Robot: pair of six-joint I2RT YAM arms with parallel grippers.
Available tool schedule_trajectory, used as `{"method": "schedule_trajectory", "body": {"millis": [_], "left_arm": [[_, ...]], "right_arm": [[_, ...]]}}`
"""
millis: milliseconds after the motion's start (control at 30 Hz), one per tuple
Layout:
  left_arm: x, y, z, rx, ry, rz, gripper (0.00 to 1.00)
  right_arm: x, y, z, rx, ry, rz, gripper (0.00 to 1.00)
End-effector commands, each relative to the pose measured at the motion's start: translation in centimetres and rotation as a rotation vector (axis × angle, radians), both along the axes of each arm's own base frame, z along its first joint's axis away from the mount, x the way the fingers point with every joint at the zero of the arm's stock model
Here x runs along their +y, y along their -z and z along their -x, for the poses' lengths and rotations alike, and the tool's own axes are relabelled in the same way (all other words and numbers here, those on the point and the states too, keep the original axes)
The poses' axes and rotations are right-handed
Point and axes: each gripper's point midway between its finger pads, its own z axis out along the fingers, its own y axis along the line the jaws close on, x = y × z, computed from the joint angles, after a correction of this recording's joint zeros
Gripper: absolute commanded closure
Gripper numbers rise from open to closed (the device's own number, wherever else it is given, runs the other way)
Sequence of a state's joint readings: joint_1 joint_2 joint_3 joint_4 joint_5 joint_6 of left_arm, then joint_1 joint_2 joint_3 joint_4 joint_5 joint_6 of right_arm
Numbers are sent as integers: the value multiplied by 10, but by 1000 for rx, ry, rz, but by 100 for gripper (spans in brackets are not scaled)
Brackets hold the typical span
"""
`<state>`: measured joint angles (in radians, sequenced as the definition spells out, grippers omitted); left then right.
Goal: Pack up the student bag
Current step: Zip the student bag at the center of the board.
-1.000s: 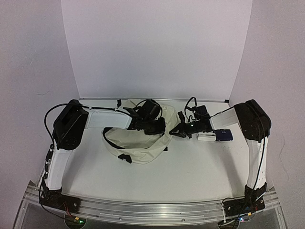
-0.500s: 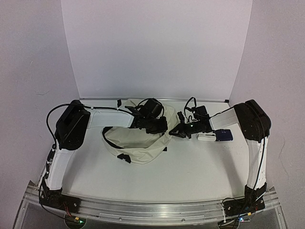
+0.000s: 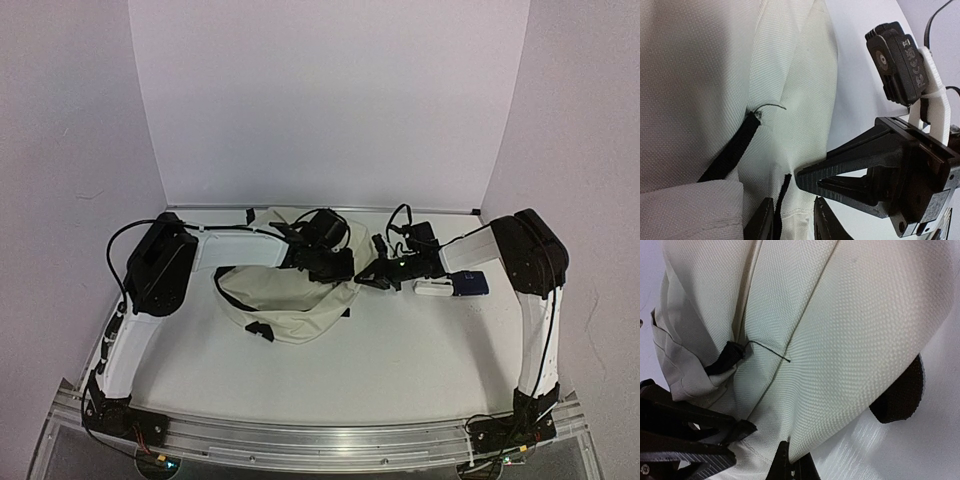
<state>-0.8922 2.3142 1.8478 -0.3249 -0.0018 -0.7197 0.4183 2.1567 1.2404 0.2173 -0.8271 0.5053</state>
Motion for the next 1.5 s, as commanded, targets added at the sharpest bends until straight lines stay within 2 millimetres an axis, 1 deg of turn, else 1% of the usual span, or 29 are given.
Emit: {"method": "schedule_trajectory", "body": {"millis": [0,67,167,267,433,533,633,667,700,733,800,867,900,1033,1233,1400,1467], "left_arm": [[26,-5,-17,-49,-46,-114,66],[29,-4,-17,-56,-29,-153,64],[30,1,-18,-56,-6,-197,66],[30,9,-20,-45,4,-233,72],[28,11,-25,-48,-5,-236,82],[28,5,-27,-62,-15,-233,91],[28,-14,-25,-90,-14,-203,98],[29,-19,-22,-102,-10,-198,99],[27,-31,-17,-132,1,-184,100],[24,-48,-11,-175,17,-163,100],[21,-72,0,-219,47,-119,100],[22,-85,12,-219,83,-82,100],[25,-89,18,-215,96,-73,100],[36,-86,40,-178,148,-67,100],[50,-75,76,-115,230,-36,100],[77,-58,109,-70,260,-68,100],[88,-63,120,-75,258,-52,100]], "right_arm": [[14,-22,14,-25,-61,-44,100],[14,-22,14,-26,-63,-44,100],[14,-23,15,-26,-64,-48,100],[15,-24,15,-24,-65,-50,100],[14,-25,15,-24,-66,-51,100],[14,-24,15,-25,-62,-47,100],[11,-21,11,-37,-40,-25,100],[9,-19,8,-44,-26,-11,100],[8,-18,5,-48,-11,3,100],[6,-16,3,-51,3,18,100],[-1,-12,-3,-53,34,47,100],[-7,-11,-10,-56,59,69,100],[-9,-10,-13,-57,69,76,100],[-19,-13,-24,-69,103,96,100],[-29,-17,-34,-87,124,116,100],[-43,-23,-49,-133,144,162,100],[-50,-28,-60,-161,161,188,100]]}}
